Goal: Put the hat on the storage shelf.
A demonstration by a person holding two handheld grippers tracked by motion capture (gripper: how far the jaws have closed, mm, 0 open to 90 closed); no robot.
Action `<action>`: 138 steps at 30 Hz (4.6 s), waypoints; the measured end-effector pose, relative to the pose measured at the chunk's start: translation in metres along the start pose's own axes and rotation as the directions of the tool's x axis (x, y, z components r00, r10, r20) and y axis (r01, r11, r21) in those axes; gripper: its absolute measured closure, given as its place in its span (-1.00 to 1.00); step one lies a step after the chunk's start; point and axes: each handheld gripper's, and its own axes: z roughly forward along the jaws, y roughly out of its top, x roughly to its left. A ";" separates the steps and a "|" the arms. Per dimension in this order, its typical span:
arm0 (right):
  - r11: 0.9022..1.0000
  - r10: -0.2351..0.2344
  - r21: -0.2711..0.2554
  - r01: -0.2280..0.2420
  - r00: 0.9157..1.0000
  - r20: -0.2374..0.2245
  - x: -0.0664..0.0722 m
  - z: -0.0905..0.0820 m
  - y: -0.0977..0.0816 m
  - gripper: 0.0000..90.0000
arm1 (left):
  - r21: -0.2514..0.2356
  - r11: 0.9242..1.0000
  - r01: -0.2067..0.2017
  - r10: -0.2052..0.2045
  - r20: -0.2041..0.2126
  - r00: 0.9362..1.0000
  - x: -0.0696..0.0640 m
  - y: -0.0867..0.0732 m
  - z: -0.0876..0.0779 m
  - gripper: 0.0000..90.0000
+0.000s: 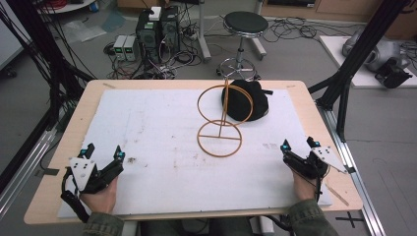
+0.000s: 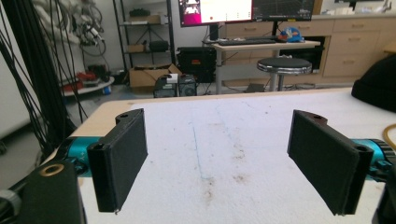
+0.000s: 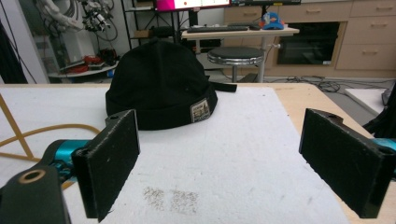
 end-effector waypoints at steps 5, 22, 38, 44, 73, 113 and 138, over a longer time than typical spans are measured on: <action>1.000 -0.002 -0.002 0.002 1.000 0.019 0.004 0.001 -0.001 -0.75 | -0.007 1.000 0.013 -0.013 -0.007 1.000 0.005 -0.001 0.004 -0.55; 1.000 0.012 0.003 -0.012 1.000 0.015 0.003 0.000 -0.003 -0.75 | -0.008 1.000 -0.011 0.011 0.003 1.000 0.001 -0.003 0.006 -0.57; 1.000 0.007 0.010 -0.007 1.000 -0.013 0.002 0.001 0.000 -0.75 | -0.002 1.000 -0.029 0.029 0.007 1.000 -0.001 -0.005 0.008 -0.57; 1.000 -0.007 0.018 0.009 0.998 -0.068 0.005 0.004 0.006 -0.65 | 0.001 1.000 -0.007 0.007 0.026 1.000 -0.003 -0.007 0.008 -0.57; 0.996 0.017 0.091 -0.008 0.995 -0.101 0.011 0.081 0.070 -0.71 | -0.011 1.000 -0.018 0.018 0.038 0.999 -0.004 -0.006 -0.001 -0.58; 0.924 -0.078 0.361 0.123 0.988 -0.137 0.046 0.220 0.070 -0.70 | -0.016 0.999 -0.037 0.038 0.055 0.998 -0.013 -0.006 0.000 -0.57; 0.914 0.000 0.403 0.039 0.995 -0.096 0.058 0.228 0.050 0.94 | -0.024 0.999 -0.030 0.031 0.065 0.997 -0.013 -0.005 0.001 -0.56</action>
